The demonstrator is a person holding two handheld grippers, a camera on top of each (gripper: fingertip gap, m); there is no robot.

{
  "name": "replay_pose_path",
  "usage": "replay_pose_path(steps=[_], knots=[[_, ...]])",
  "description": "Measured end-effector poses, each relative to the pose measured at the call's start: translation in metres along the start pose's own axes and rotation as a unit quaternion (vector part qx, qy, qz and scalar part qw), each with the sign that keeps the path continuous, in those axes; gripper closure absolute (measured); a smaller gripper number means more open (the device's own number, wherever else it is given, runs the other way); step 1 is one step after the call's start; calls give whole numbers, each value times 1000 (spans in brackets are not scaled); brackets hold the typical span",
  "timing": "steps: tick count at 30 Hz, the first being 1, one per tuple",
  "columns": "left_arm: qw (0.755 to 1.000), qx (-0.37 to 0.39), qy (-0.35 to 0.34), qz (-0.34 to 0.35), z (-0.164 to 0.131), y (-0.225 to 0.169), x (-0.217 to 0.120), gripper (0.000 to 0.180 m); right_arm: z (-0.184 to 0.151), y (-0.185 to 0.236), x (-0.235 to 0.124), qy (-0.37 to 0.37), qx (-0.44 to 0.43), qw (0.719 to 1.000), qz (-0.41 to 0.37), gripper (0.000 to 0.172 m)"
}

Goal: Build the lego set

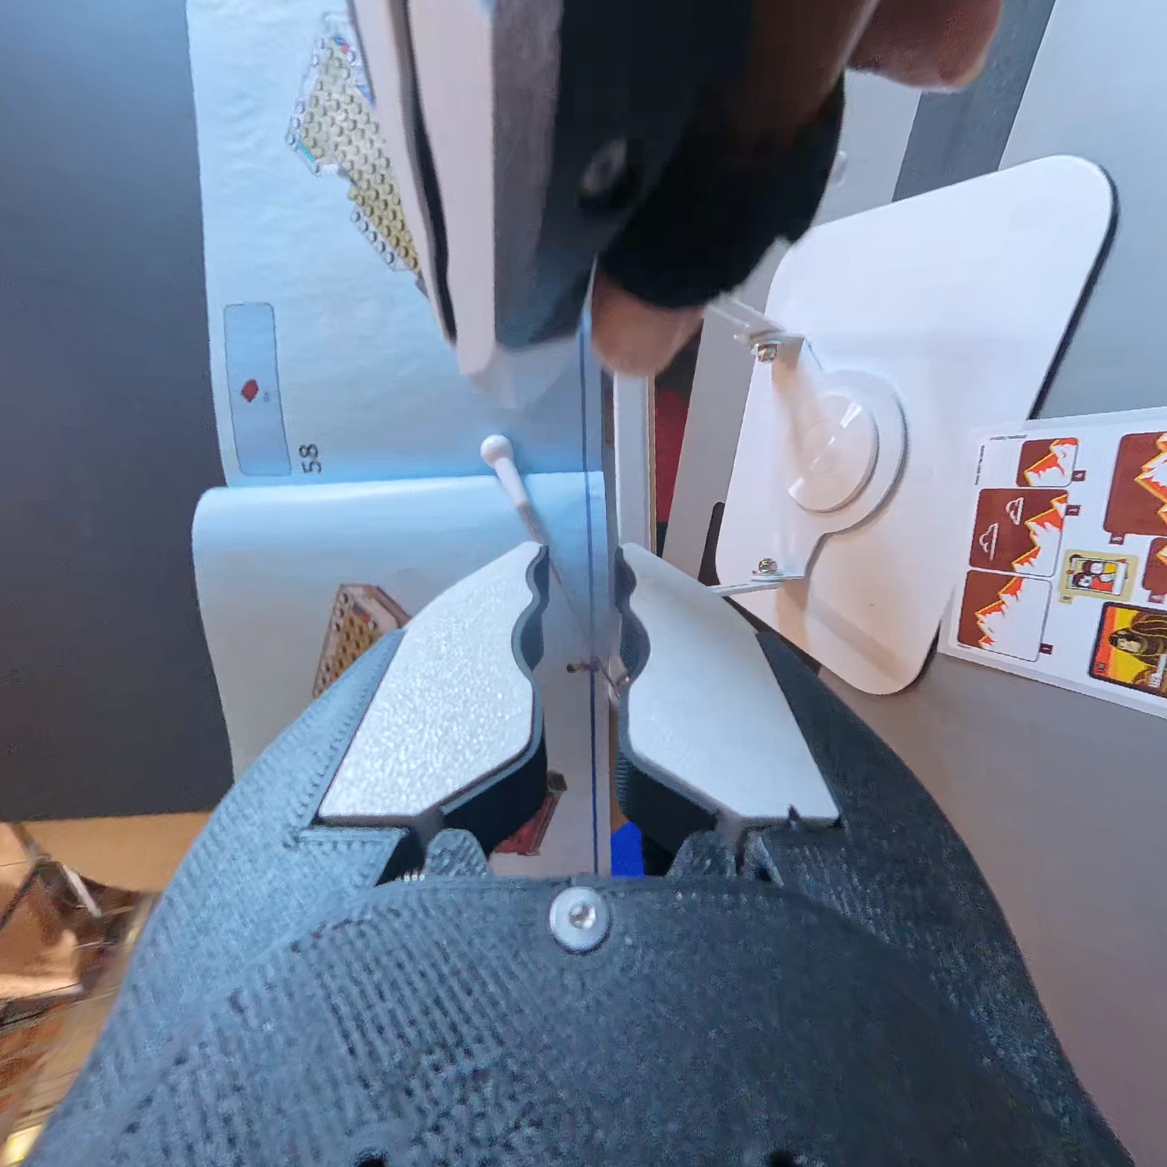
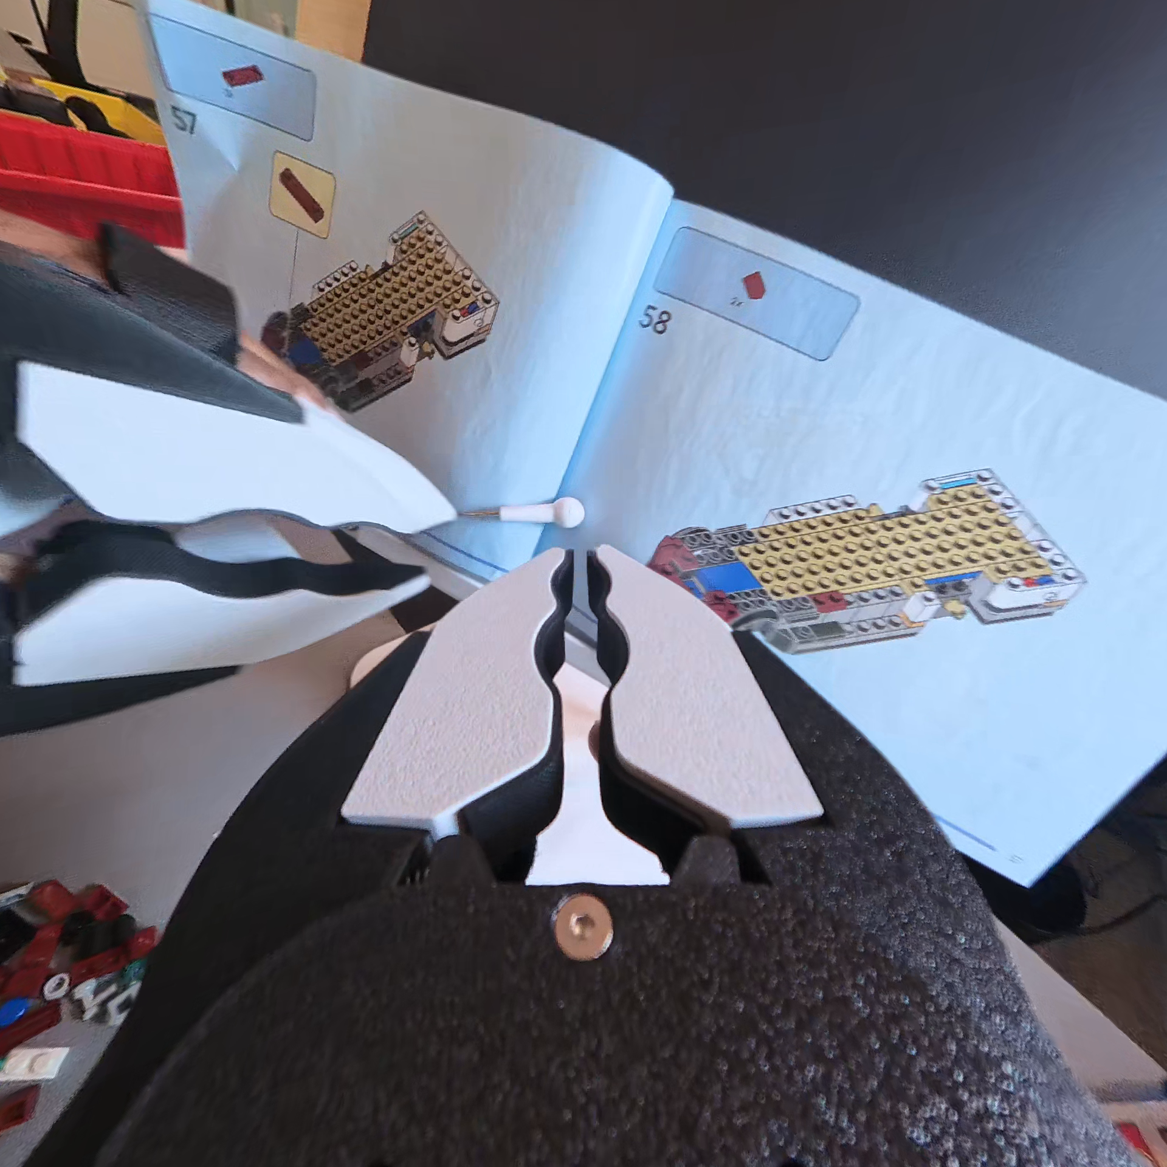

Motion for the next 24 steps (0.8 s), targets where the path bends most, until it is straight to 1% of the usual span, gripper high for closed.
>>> replay_pose_path(steps=[2,4,7,9,10,11,13,14,16,17,18,21,22,24], knots=[[998,-65,-22,3,-9,3,-12,159,2,-14,-6,-1,-11,1000,-21,165],[984,-171,-40,5,-28,8,-21,158,-1,-40,-14,3,-8,998,-56,154],[952,-301,-40,23,-70,16,-27,154,-3,-86,-28,-8,26,994,-109,125],[926,-371,-61,28,-87,18,-30,162,-4,-116,-36,-17,44,991,-128,105],[914,-399,-71,31,-91,21,-32,165,-8,-127,-36,-9,57,991,-122,95],[907,-414,-75,29,-94,22,-32,164,-13,-137,-35,4,70,991,-114,84],[901,-426,-83,32,-97,23,-33,166,-23,-151,-29,26,94,992,-85,77],[900,-426,-84,38,-98,24,-31,167,-28,-154,-24,32,107,992,-64,76],[902,-422,-80,45,-100,24,-28,164,-35,-149,-14,36,155,987,-4,81],[903,-419,-80,46,-100,24,-27,163,-36,-143,-13,36,180,983,32,90],[904,-417,-82,45,-100,24,-27,163,-36,-139,-13,33,201,978,51,101],[899,-429,-75,52,-107,24,-31,152,-35,-131,-25,12,190,981,28,107],[894,-439,-72,51,-110,22,-31,149,-35,-127,-31,8,180,984,17,109],[877,-470,-86,48,-112,19,-34,148,-34,-119,-39,-6,161,987,-3,112]])
Point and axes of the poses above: each gripper's, where its closed fingertips meet, x out along the fingers, z out of its top, y = z × x across the jaws, the point moved 3 cm from there along -x, back along the fingers, and after that the axes turned 8 degrees about -y, right-handed, at the moved point
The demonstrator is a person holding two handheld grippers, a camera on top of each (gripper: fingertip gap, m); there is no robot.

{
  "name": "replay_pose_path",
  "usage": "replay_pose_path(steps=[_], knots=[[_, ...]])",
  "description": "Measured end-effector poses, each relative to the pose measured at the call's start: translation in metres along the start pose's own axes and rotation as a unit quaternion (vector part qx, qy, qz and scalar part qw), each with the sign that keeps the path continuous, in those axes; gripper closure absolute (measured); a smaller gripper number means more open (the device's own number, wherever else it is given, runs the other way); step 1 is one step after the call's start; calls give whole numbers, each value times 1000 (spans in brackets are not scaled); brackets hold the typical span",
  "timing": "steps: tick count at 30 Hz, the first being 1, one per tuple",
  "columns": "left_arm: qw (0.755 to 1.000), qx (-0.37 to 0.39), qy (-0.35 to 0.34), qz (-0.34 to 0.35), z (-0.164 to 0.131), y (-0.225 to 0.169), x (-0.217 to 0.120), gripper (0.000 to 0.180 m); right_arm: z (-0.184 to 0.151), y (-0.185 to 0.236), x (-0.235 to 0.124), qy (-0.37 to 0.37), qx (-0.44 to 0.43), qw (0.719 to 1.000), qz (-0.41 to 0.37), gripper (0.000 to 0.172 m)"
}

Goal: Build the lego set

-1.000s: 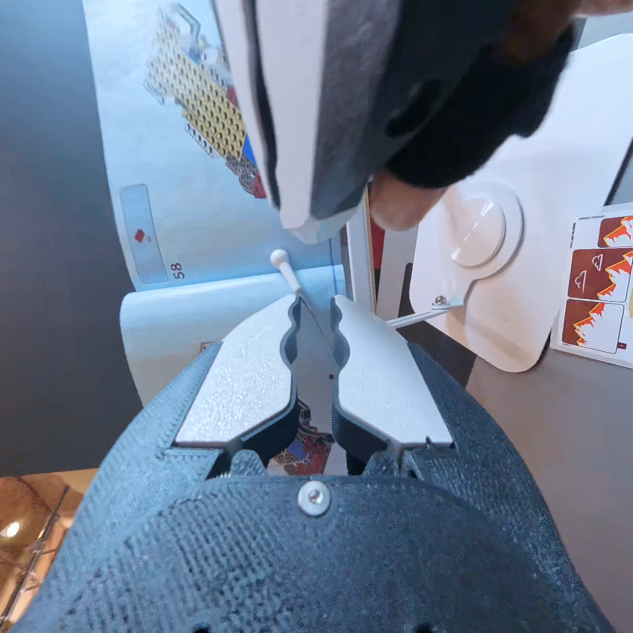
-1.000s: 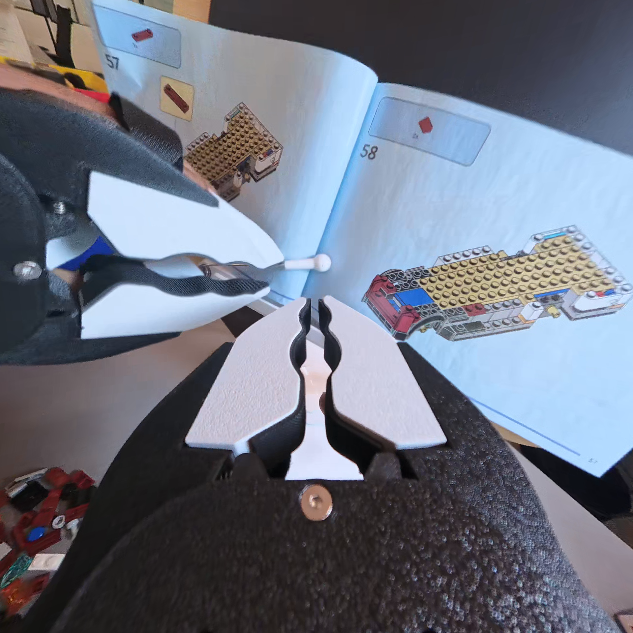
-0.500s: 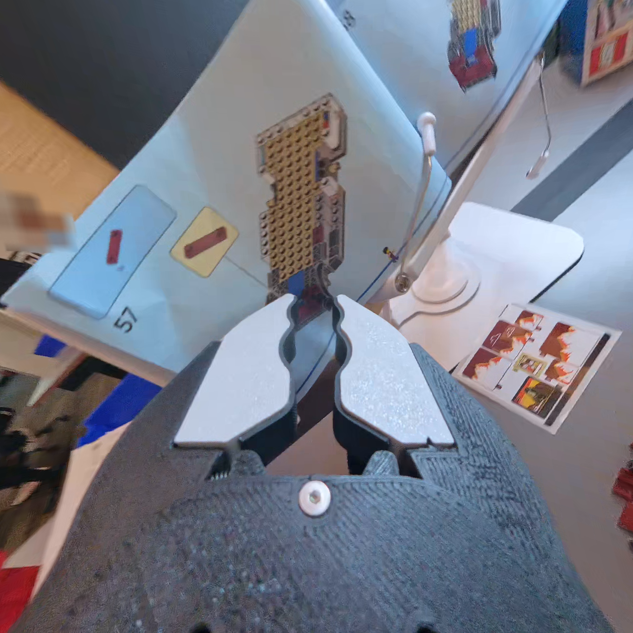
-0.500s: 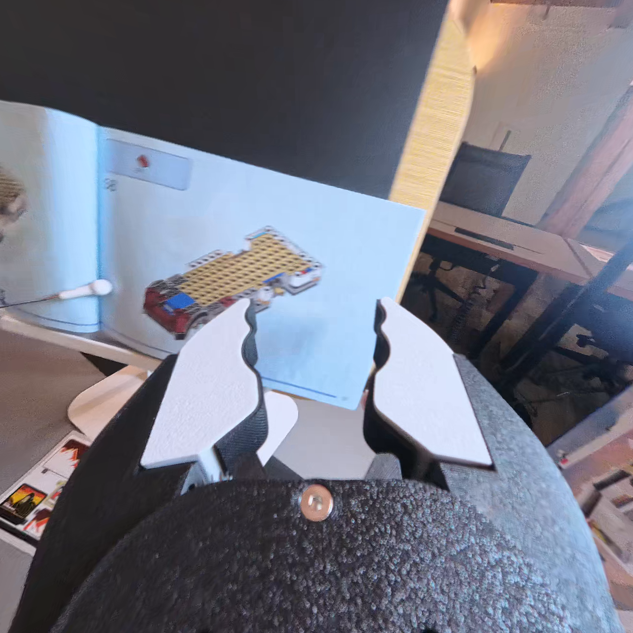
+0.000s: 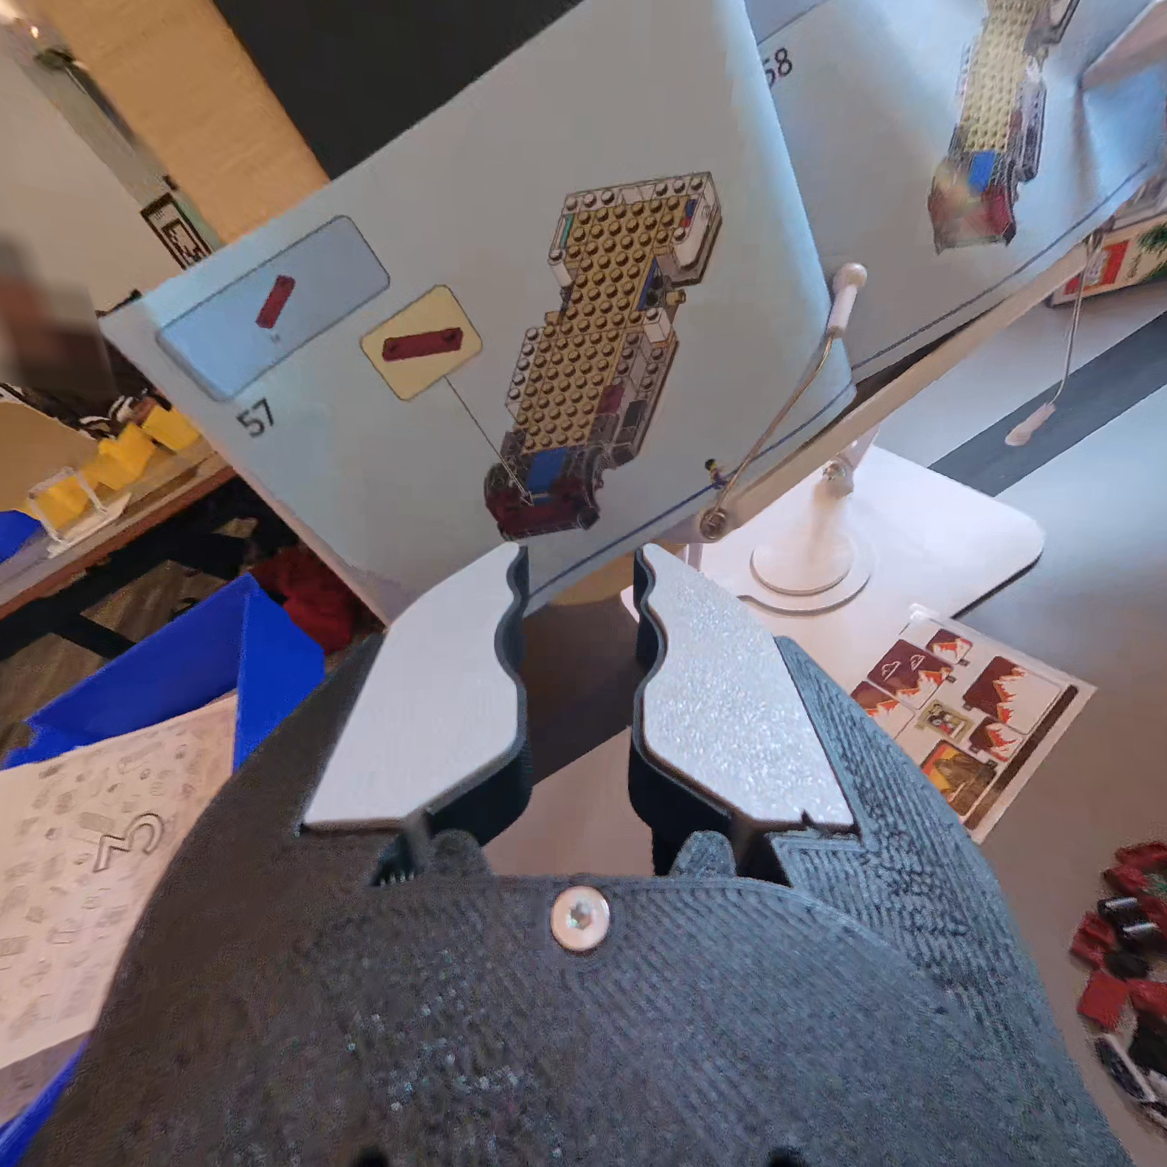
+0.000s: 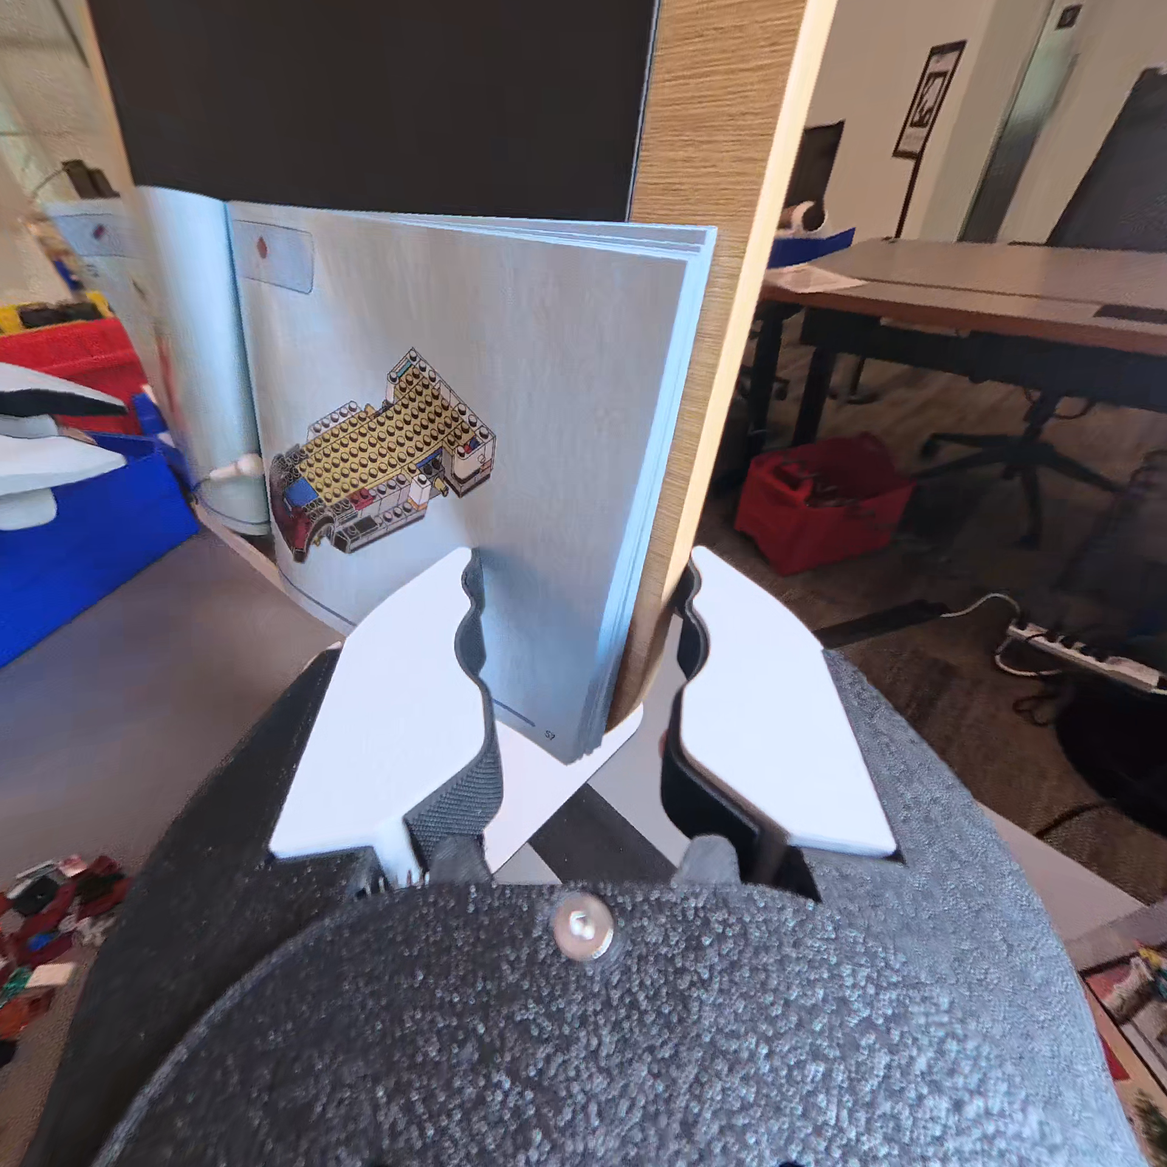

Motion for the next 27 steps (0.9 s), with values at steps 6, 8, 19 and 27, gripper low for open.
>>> replay_pose_path(steps=[6,8,19,27], knots=[[997,-67,-19,-18,-2,-8,-7,150,3,0,0,9,-24,999,-24,109],[996,-78,-30,-20,-1,-11,-11,151,5,-1,1,12,-32,999,-25,110],[985,-141,-98,-17,-6,-17,-33,180,15,-9,3,10,-77,993,-89,113],[981,-133,-144,-4,7,-6,-47,180,45,64,-59,-35,-157,986,-32,118]])
Point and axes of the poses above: each gripper's, where its closed fingertips meet, x out along the fingers, z out of its top, y = z × x across the jaws, the point moved 3 cm from there along -x, back along the fingers, and after that the axes turned 8 degrees about -y, right-handed, at the moved point
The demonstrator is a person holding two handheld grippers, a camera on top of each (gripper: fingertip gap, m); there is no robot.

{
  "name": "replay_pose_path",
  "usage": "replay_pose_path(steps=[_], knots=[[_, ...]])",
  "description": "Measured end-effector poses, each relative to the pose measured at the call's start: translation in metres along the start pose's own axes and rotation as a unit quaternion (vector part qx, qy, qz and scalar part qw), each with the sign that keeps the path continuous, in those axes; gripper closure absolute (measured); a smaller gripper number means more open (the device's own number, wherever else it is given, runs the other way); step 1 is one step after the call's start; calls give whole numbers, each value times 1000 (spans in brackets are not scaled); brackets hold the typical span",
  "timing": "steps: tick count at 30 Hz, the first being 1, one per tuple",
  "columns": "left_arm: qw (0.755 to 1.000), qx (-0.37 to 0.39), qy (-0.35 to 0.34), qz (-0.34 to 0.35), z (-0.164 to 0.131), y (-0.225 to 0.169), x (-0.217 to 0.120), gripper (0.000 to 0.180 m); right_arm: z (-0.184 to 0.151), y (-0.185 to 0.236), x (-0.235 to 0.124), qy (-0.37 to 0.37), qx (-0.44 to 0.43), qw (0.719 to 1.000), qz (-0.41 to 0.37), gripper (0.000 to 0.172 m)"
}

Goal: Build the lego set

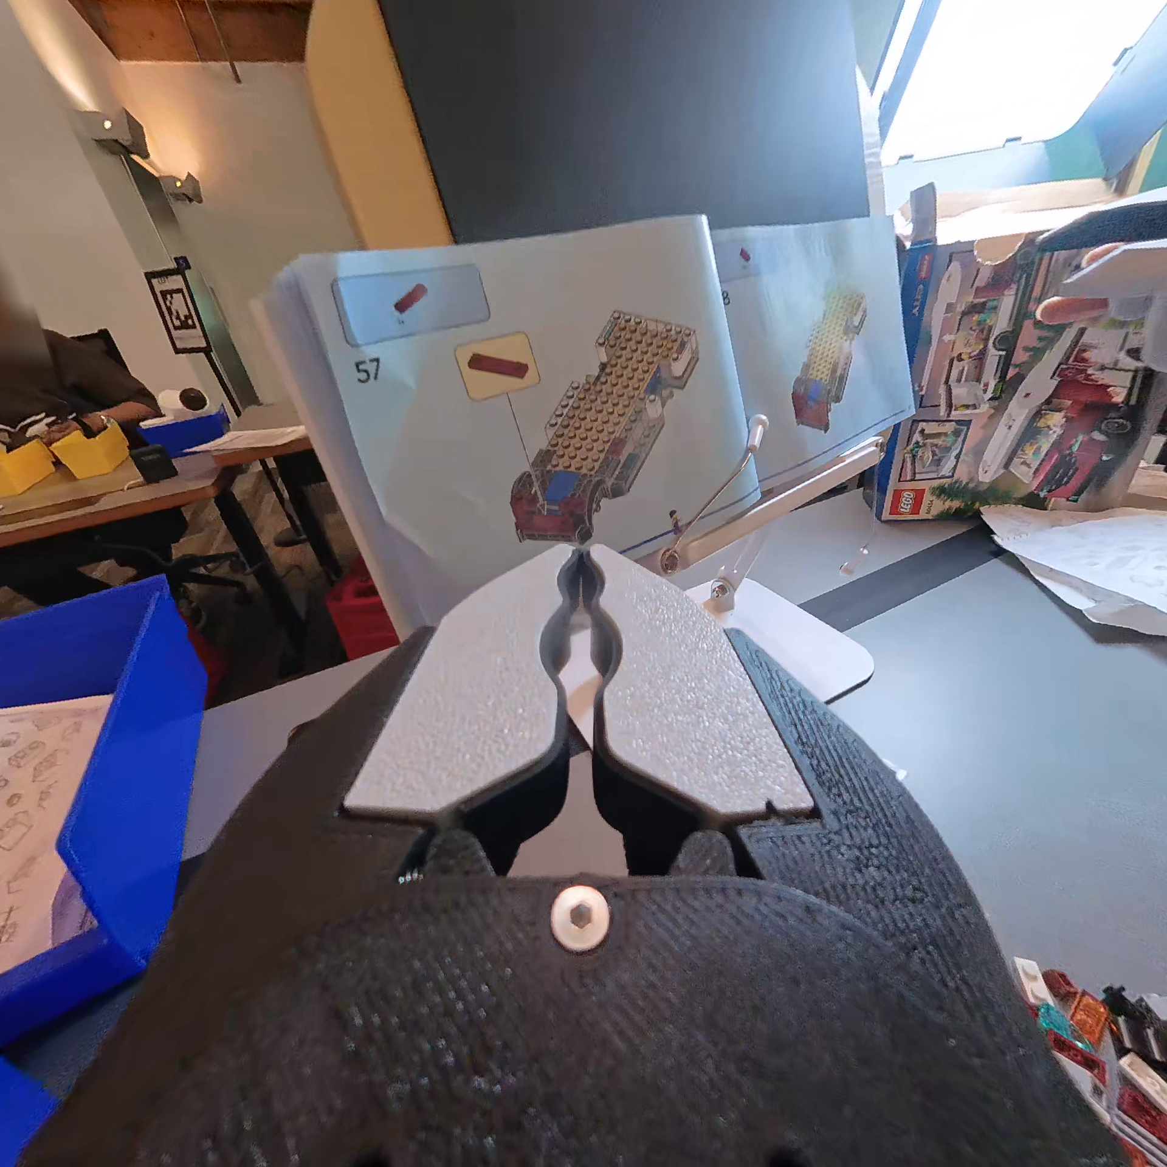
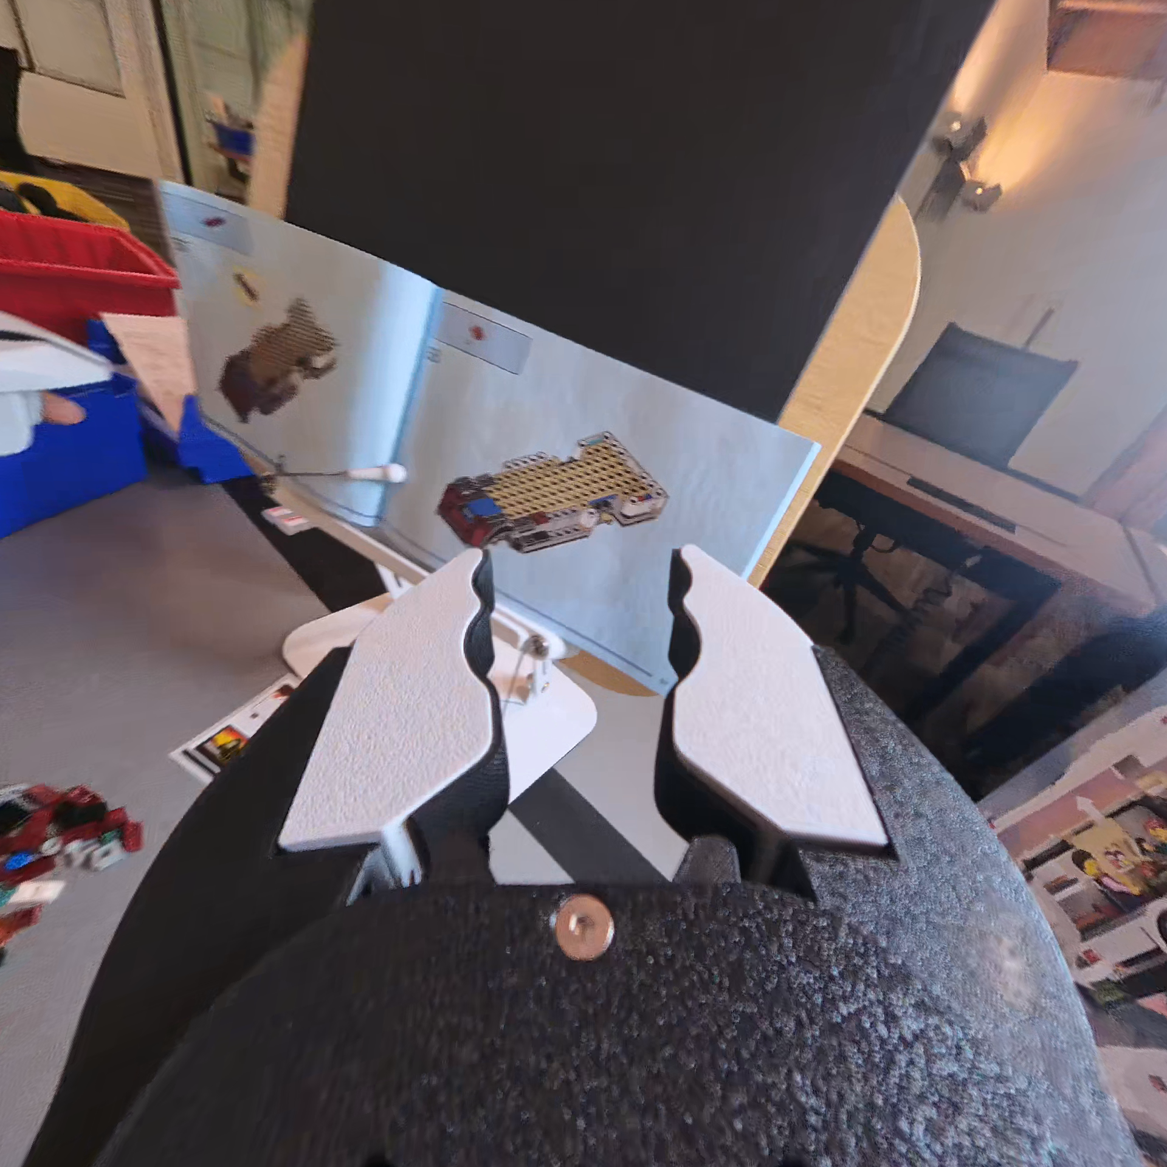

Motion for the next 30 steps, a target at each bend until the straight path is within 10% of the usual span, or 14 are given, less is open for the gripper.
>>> replay_pose_path(steps=[6,13,30], knots=[[998,27,-53,-31,40,-15,-15,180,31,75,-78,-31,-19,999,22,169],[997,21,-57,-57,62,-39,-51,180,37,143,-143,-17,50,998,44,172],[960,-19,99,-261,-56,-161,-157,180,-65,194,-174,-18,-1,996,90,172]])
Point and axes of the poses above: each gripper's, where its closed fingertips meet, x out along the fingers, z out of its top, y = z × x across the jaws, the point moved 3 cm from there along -x, back along the fingers, and after that the axes turned 8 degrees about -y, right-handed, at the moved point
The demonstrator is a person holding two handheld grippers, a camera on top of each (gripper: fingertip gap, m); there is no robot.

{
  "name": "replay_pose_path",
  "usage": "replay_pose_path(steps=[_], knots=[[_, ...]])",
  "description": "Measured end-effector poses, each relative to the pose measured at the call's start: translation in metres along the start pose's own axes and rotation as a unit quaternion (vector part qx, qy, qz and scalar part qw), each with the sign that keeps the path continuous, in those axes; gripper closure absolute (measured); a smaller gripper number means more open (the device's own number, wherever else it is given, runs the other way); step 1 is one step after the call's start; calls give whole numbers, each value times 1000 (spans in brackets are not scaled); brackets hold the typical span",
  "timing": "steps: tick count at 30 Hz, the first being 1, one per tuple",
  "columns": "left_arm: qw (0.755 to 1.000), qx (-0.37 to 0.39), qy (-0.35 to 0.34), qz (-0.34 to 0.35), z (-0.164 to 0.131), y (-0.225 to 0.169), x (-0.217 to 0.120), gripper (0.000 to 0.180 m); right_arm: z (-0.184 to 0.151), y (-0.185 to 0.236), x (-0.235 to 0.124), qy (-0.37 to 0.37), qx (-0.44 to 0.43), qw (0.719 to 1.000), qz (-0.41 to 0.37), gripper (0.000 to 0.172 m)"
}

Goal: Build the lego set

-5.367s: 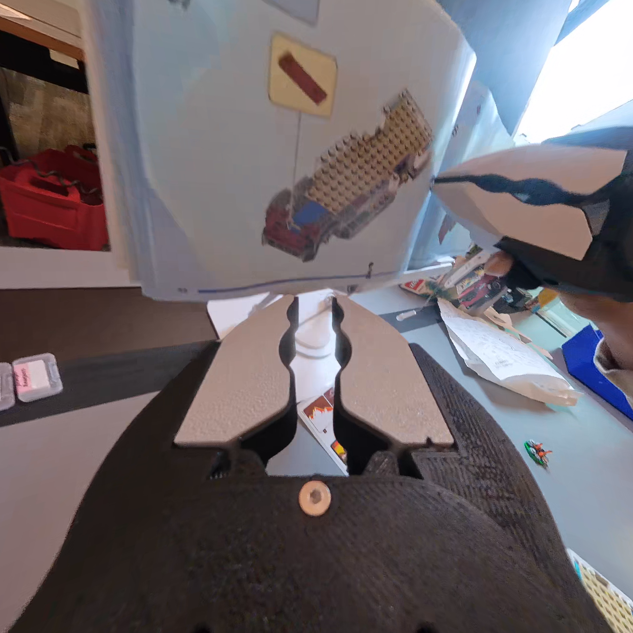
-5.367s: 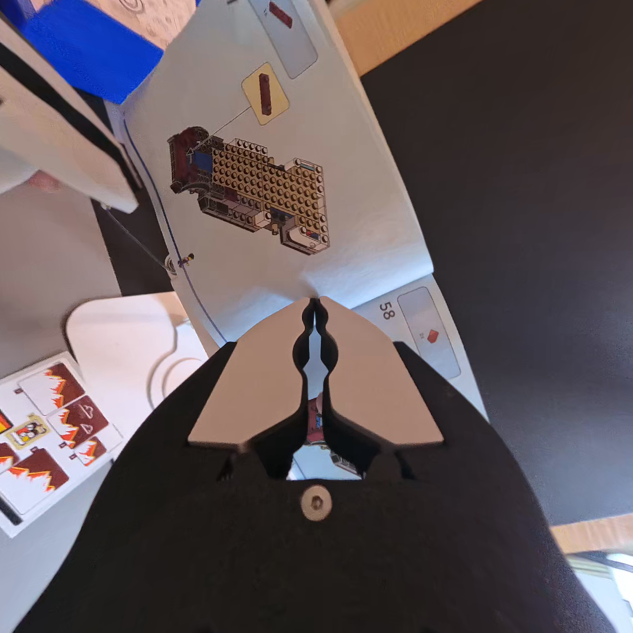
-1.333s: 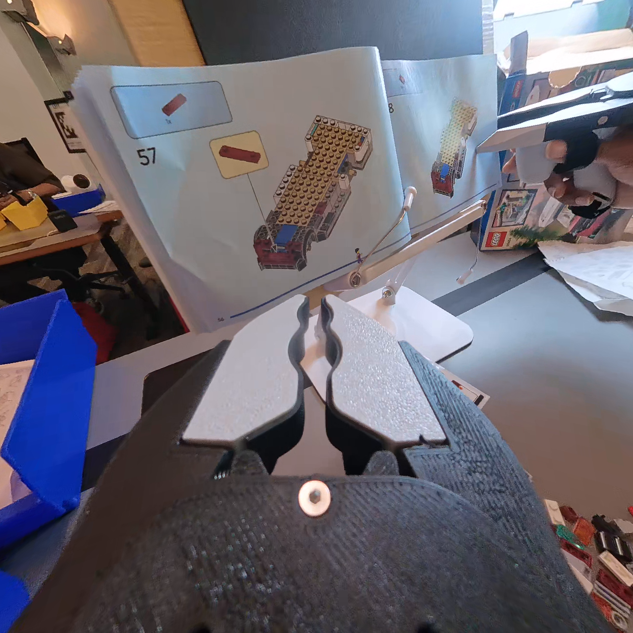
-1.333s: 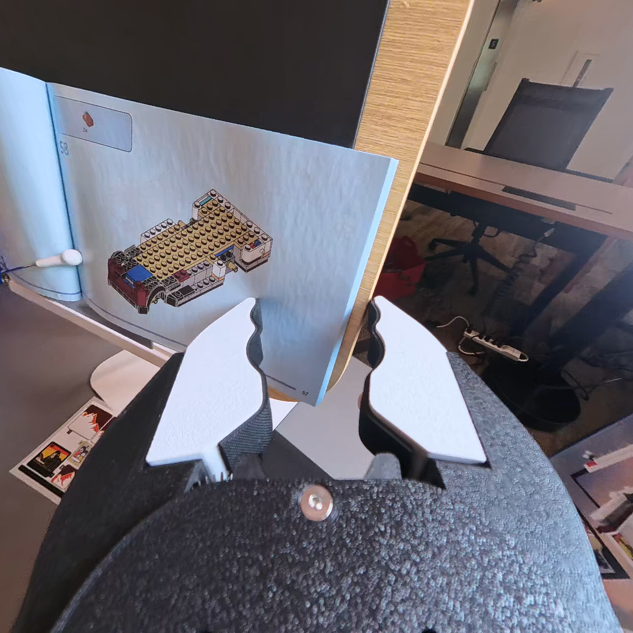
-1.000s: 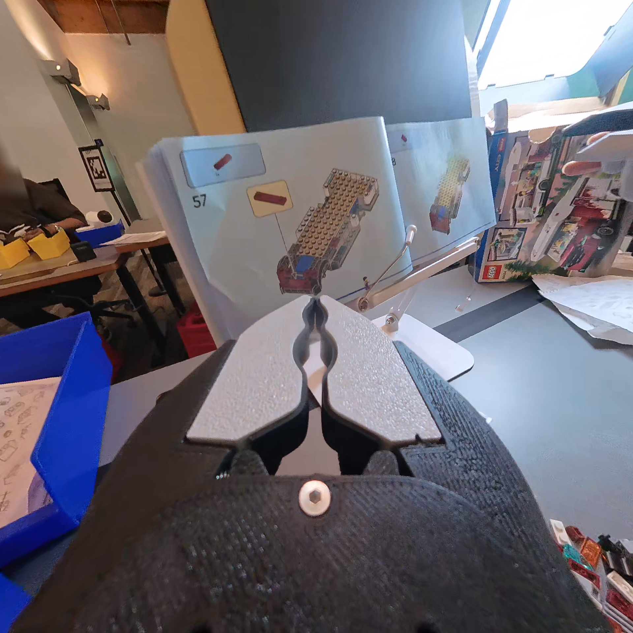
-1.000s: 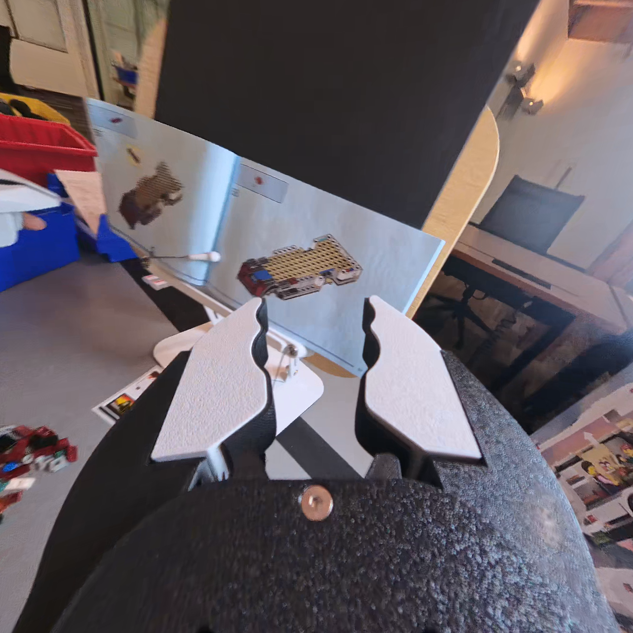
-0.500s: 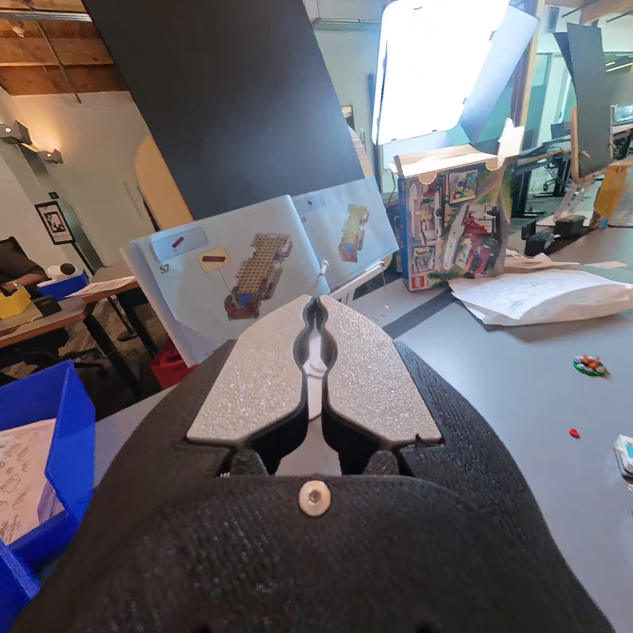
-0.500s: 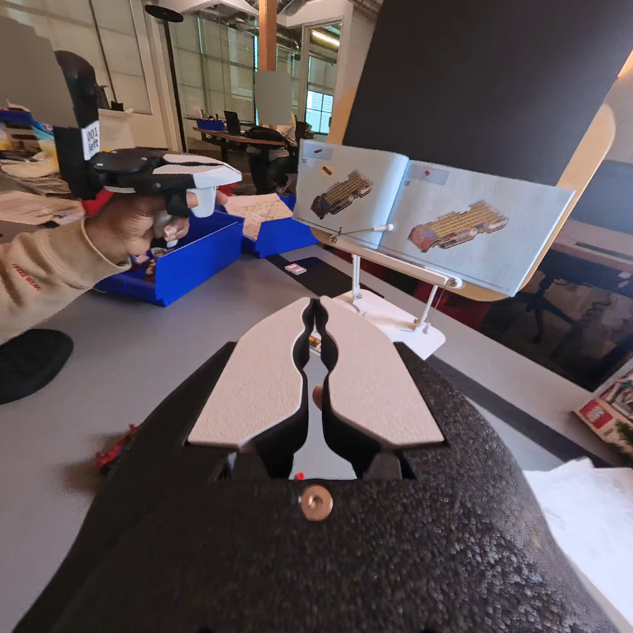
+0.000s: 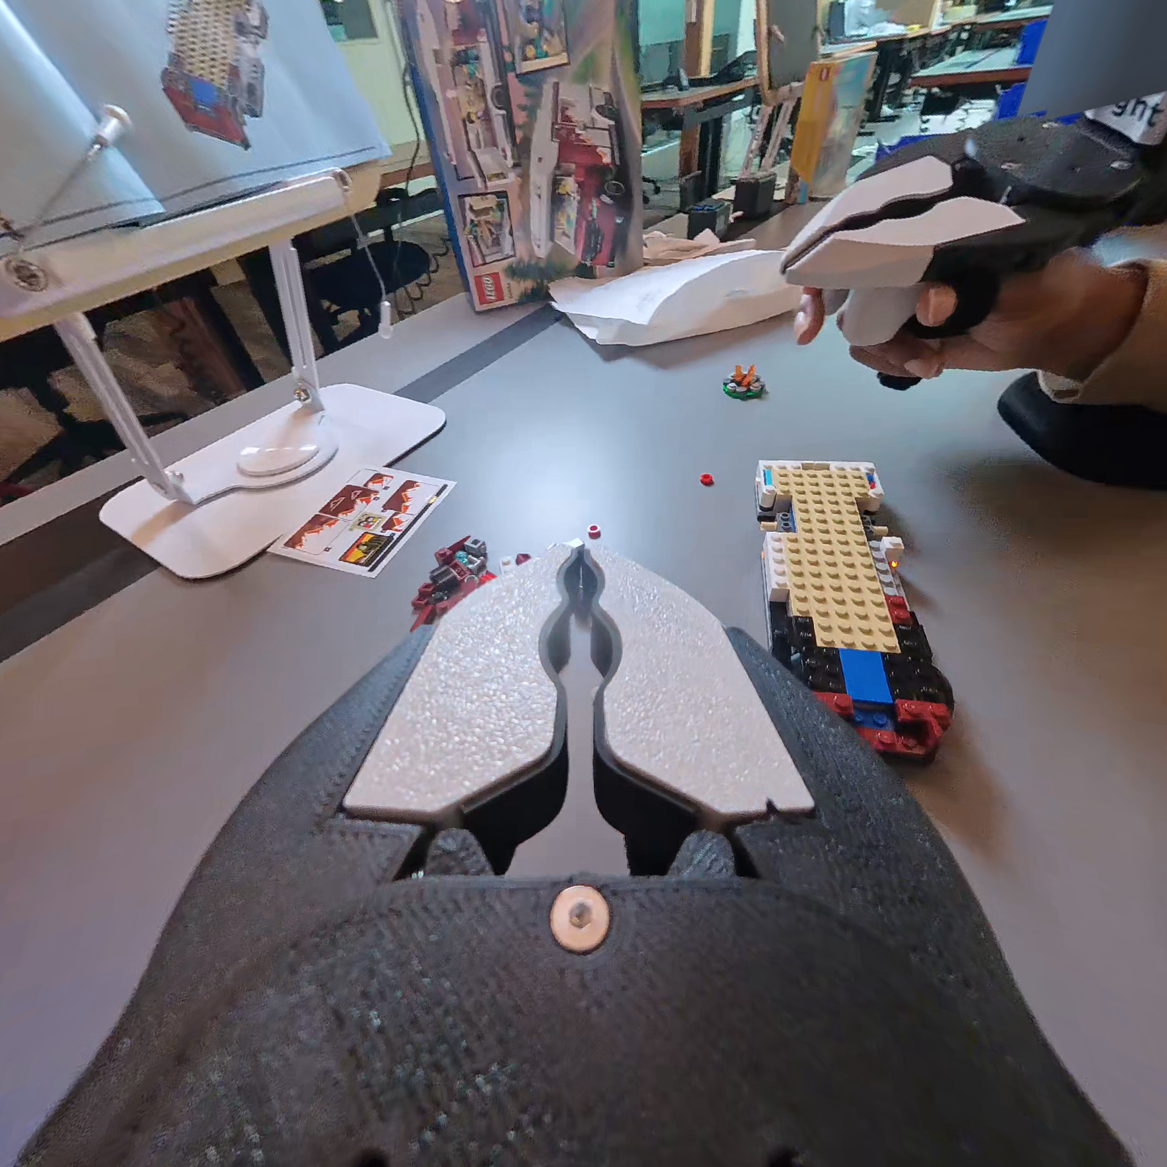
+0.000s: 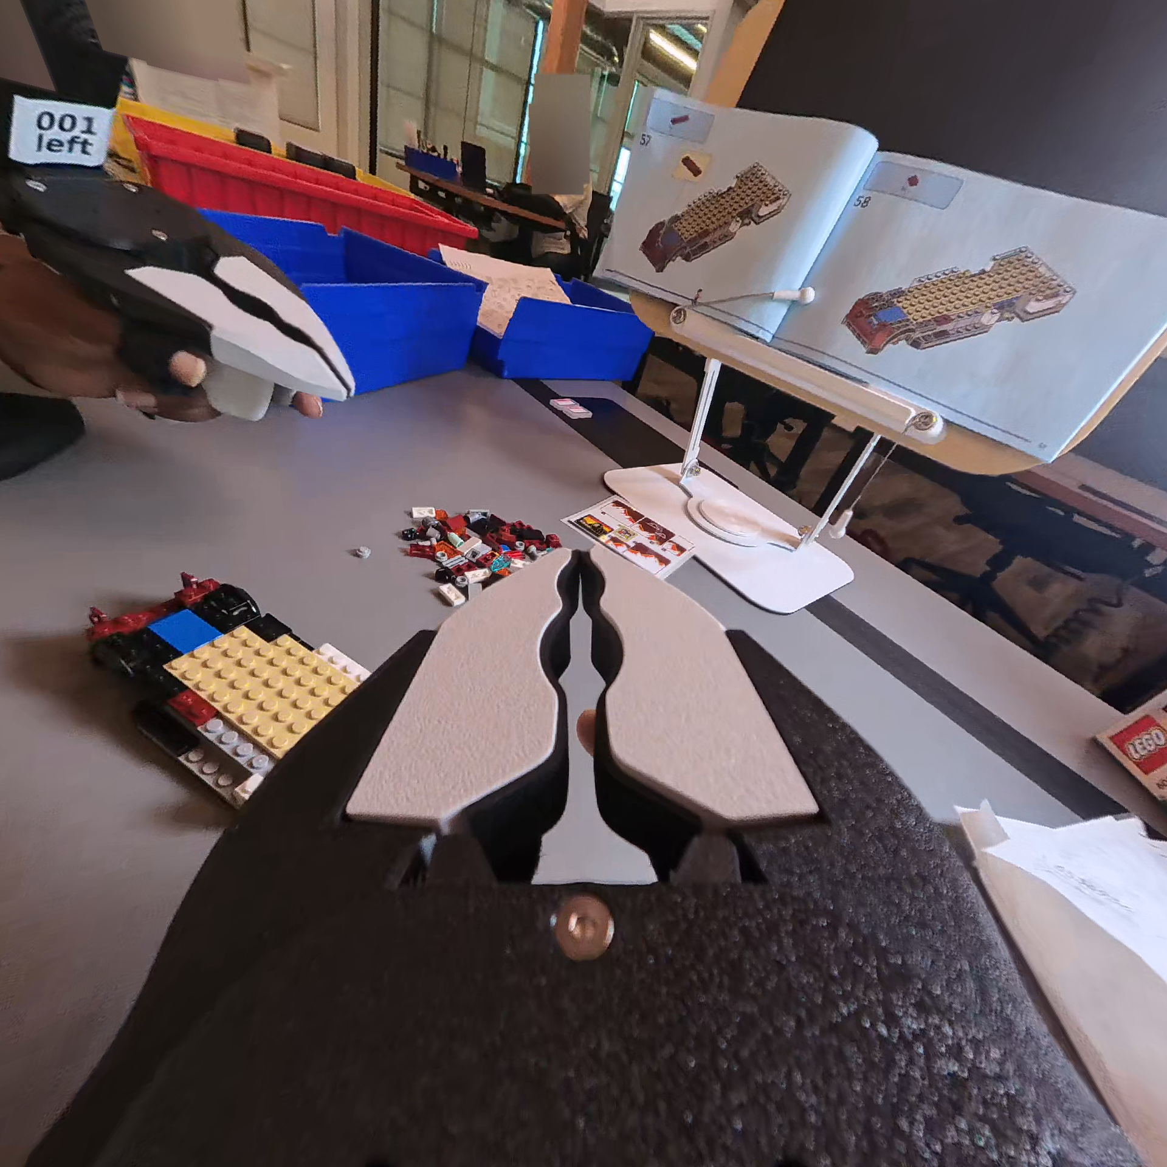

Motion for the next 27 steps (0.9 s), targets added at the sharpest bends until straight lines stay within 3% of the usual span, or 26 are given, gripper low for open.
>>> replay_pose_path(steps=[10,22,27], knots=[[999,19,8,-45,-17,-11,8,173,-25,16,11,29,16,999,28,172],[993,-1,-84,87,12,32,-12,158,-15,6,8,-5,37,999,-2,165],[990,-5,-94,105,17,39,-17,156,-13,4,6,-13,47,999,-4,156]])
Point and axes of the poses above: each gripper's, where its closed fingertips meet, x out along the fingers, z out of its top, y = z × x across the jaws, the point moved 3 cm from there along -x, back along the fingers, and after that the axes turned 8 degrees about -y, right-handed, at the moved point
